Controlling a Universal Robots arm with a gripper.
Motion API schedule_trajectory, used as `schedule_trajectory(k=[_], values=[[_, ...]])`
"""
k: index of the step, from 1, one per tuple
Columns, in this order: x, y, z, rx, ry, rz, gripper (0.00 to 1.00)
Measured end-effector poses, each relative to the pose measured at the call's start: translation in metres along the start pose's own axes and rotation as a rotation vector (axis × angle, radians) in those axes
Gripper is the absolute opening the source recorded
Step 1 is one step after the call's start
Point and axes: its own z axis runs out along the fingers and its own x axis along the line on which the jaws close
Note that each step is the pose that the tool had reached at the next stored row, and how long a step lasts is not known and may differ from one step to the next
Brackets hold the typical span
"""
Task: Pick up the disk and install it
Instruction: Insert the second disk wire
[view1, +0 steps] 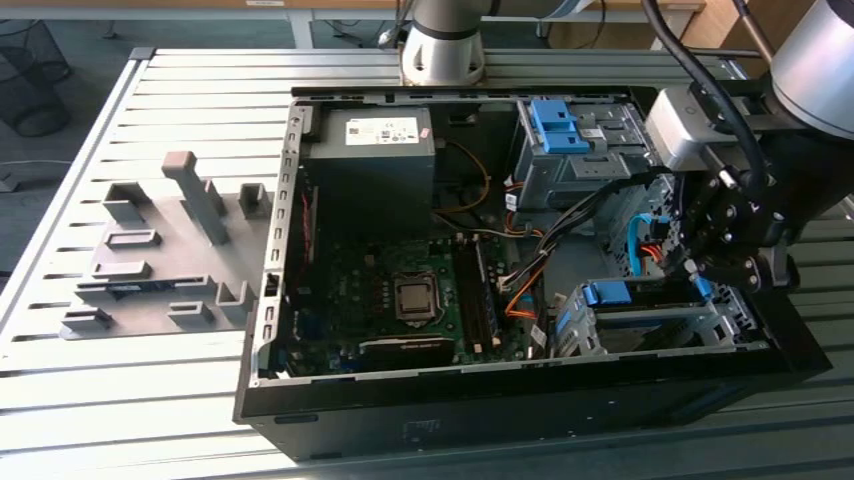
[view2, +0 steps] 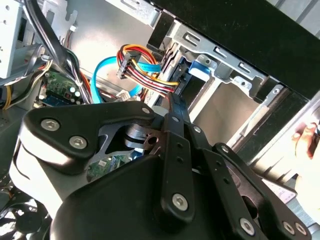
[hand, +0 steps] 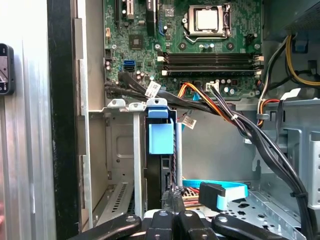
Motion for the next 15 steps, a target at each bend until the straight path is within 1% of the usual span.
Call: schedule_trajectory(k=[5,6,7,9,12,13,15], values=[[-0.0014,-0.0004,-0.0141,0.0000,-0.0002,0.000,0.11],[-0.0015,-0.0004,-0.0158,0.0000,-0.0003,0.000,0.11],[-0.0014,0.0000,-0.0161,0.0000,-0.0004,0.000,0.11],[-0.0014,0.0031,-0.0163,0.0000,-0.0004,0.000,0.11],[-0.0009,0.0130,-0.0167,0.0000,-0.0009,0.000,0.11],[-0.0008,0.0154,-0.0174,0.0000,-0.0009,0.000,0.11],[-0.0011,0.0169,-0.0216,0.0000,-0.0008,0.000,0.11]])
